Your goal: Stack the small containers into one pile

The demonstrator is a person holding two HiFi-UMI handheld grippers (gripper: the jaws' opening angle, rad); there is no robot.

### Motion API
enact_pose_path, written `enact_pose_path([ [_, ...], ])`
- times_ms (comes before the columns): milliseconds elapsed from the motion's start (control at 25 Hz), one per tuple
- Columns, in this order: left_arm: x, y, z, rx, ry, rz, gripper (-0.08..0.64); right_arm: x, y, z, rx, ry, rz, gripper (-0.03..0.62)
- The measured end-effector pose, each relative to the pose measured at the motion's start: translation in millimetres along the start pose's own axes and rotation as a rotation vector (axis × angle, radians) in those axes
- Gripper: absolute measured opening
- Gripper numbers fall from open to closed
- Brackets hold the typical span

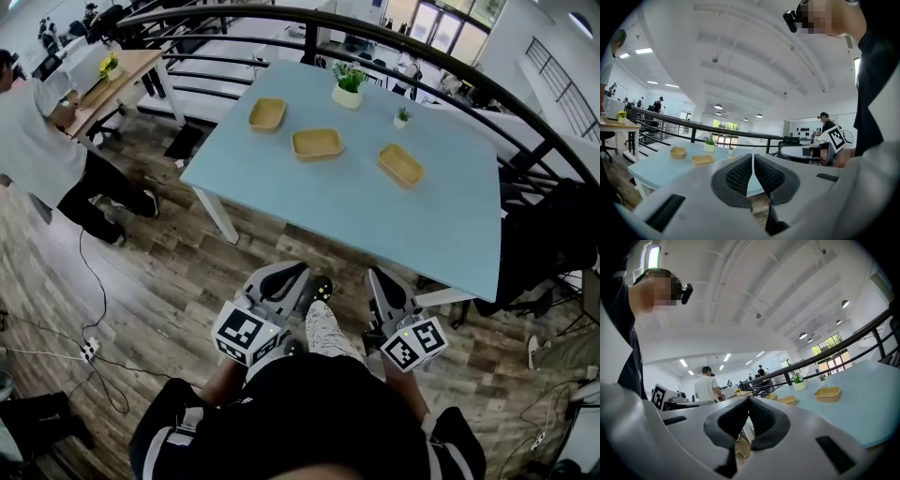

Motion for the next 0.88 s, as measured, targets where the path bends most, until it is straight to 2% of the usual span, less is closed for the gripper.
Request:
enact_pose_path([
  [320, 23.1, -28.0, 1.6, 0.009, -0.013, -0.005, 0.025, -22.8, -28.2, 6.5, 0.005, -0.016, -0.002, 0.000],
  [680, 65.9, -54.6, 7.1, 0.013, -0.026, 0.006, 0.025, -41.5, -69.7, 18.1, 0.003, -0.017, -0.004, 0.005],
  [880, 91.6, -82.7, 9.5, 0.024, -0.029, 0.016, 0.025, -66.8, -95.4, 26.9, 0.002, -0.032, -0.009, 0.011],
])
Point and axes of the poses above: the fingertips, and each gripper's own axes: y backward along the fingers, x to its left, z out of its top, the point moved 4 cm from there along y, backward along the fingers, and after that the axes turned 7 degrees about -y, right-handed, at the moved point
